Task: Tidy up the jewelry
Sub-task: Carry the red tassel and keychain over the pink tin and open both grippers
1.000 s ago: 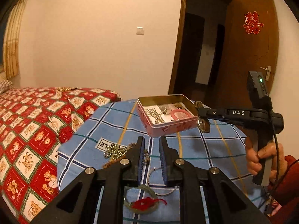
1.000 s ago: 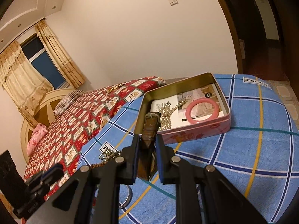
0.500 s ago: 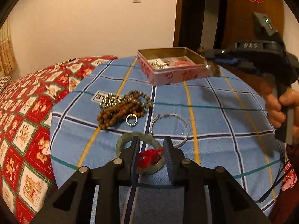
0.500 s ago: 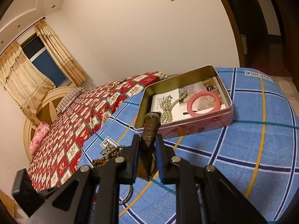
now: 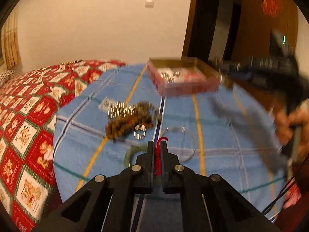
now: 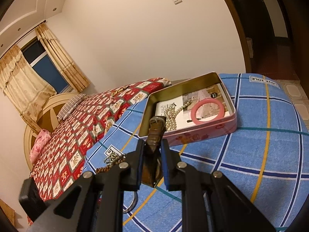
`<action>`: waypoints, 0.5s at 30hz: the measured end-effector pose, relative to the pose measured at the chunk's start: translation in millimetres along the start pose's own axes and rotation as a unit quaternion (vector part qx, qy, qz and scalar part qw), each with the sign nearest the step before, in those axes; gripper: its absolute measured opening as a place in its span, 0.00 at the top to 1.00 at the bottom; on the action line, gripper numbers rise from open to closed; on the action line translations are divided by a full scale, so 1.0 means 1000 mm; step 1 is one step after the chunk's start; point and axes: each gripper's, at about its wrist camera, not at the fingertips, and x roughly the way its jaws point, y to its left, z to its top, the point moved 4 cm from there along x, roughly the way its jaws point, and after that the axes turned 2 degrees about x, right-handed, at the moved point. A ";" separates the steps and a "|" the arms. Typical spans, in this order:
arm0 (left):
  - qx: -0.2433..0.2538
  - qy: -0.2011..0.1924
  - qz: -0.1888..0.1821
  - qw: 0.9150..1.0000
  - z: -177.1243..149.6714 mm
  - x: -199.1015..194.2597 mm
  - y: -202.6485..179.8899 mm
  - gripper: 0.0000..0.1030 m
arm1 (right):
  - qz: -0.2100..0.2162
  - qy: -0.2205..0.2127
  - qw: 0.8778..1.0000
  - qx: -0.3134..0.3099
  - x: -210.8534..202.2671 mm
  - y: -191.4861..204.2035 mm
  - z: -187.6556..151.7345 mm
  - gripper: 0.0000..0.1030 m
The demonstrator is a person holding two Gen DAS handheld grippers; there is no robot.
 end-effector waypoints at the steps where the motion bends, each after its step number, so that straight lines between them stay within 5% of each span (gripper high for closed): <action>1: -0.012 -0.019 -0.013 1.000 0.008 -0.007 0.003 0.96 | 0.001 -0.003 1.000 0.002 -0.002 0.000 0.001 0.81; 8: -0.028 -0.121 -0.060 0.990 0.066 -0.034 0.004 0.96 | 0.010 -0.025 1.000 0.003 -0.010 -0.004 0.014 0.81; 15: 0.019 -0.143 -0.073 0.987 0.122 0.005 -0.027 0.96 | 0.020 -0.046 0.999 0.012 -0.002 -0.018 0.042 0.81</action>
